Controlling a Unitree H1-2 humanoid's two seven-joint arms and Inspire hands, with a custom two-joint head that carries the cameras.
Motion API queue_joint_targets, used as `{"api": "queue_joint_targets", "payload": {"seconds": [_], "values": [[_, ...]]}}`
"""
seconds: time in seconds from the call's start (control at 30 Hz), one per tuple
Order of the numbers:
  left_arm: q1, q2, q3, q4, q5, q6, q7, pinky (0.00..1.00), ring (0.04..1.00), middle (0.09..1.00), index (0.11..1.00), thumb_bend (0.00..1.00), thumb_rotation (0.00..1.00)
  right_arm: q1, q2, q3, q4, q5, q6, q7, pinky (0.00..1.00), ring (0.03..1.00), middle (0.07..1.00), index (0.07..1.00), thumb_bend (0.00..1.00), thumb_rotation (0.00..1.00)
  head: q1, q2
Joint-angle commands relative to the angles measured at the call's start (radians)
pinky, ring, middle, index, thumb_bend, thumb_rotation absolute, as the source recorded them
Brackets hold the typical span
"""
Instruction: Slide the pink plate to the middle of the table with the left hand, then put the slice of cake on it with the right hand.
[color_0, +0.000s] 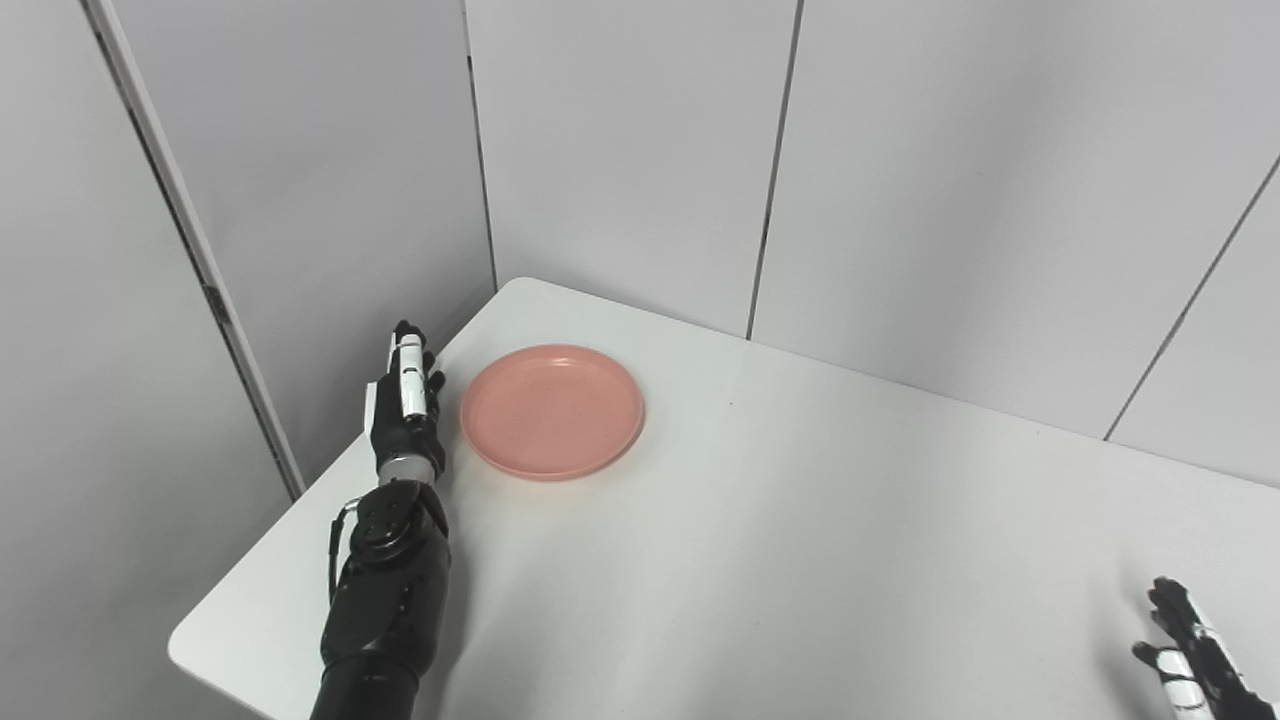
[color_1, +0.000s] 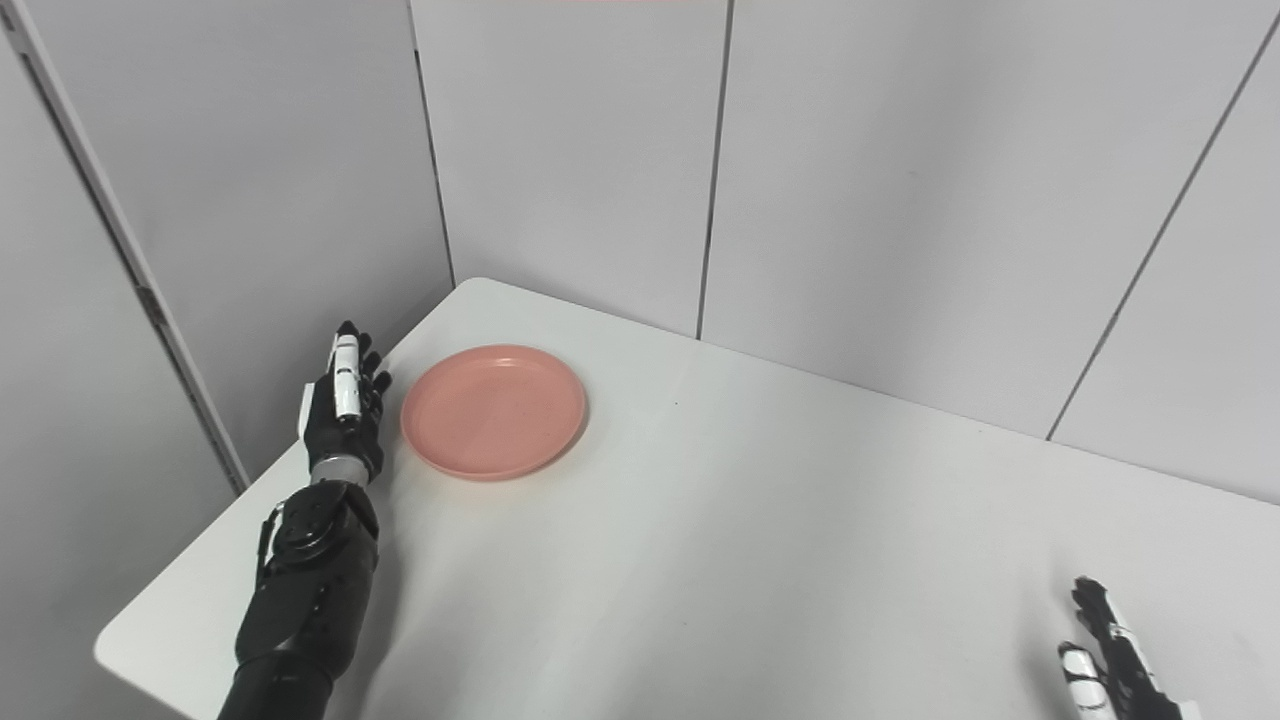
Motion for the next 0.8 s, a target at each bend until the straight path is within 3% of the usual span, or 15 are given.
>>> {"api": "queue_joint_targets", "payload": {"seconds": [0.0,0.17,0.53,0.77], "values": [[-0.029,0.011,-0.018,0.015,-0.004,-0.002,-0.022,1.00,0.991,1.000,0.999,0.32,1.00,0.000,-0.008,-0.004,0.010,0.002,0.040,0.003,0.93,0.950,0.952,0.943,0.23,1.00,0.000,0.001],[-0.042,-0.012,-0.038,0.038,-0.011,0.022,-0.027,0.97,0.957,0.974,0.967,0.34,1.00,0.000,-0.014,0.003,0.013,-0.012,0.041,0.004,0.92,0.938,0.945,0.942,0.21,1.00,-0.013,0.003],[-0.049,-0.058,-0.146,0.076,-0.024,0.066,-0.112,0.96,0.965,0.986,0.983,0.33,1.00,0.005,-0.008,0.008,0.009,-0.028,0.037,-0.002,0.92,0.927,0.929,0.931,0.22,1.00,-0.042,0.016],[-0.043,-0.103,-0.221,0.074,0.002,0.080,-0.116,0.96,0.961,0.976,0.972,0.34,1.00,0.012,-0.005,0.011,-0.008,-0.034,0.047,-0.003,0.91,0.924,0.930,0.933,0.28,1.00,-0.064,0.028]]}}
